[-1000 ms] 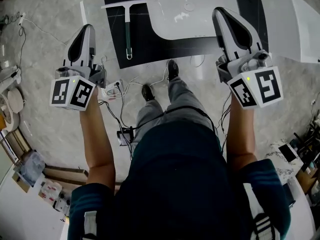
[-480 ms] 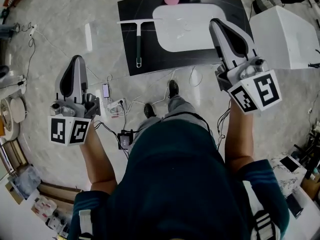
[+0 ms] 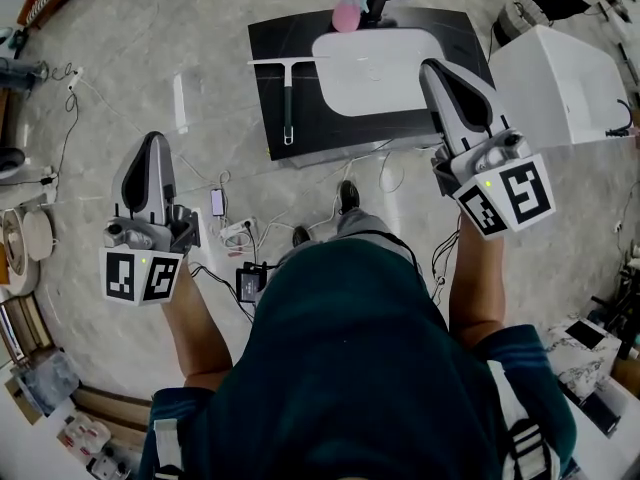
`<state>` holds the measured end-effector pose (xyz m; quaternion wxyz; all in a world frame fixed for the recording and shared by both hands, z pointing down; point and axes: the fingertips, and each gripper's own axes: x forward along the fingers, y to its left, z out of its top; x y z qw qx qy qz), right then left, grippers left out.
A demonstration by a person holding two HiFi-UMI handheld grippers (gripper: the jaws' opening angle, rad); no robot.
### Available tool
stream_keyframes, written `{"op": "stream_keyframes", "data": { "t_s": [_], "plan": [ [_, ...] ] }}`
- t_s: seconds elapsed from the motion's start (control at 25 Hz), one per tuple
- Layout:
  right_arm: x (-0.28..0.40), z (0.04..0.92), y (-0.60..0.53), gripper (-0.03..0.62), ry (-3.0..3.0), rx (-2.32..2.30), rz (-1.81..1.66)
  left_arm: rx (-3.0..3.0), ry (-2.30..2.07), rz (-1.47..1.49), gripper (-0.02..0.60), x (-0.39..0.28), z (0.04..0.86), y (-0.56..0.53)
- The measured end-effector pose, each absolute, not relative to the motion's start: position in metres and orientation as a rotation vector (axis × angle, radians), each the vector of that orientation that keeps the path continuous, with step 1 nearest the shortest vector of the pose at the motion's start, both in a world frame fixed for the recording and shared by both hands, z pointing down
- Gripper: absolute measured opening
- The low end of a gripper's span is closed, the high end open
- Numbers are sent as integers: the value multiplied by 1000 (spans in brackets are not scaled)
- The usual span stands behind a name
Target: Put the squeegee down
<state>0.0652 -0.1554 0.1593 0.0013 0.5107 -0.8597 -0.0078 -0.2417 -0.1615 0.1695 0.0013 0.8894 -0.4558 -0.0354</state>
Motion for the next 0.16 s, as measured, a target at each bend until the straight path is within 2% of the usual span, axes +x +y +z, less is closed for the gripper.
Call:
{"op": "stream_keyframes", "data": {
  "t_s": [0.16],
  "plan": [
    [74, 160, -149, 2, -2691, 1613, -40, 2798, -1421, -116, 5, -233, 172, -156]
  ]
}}
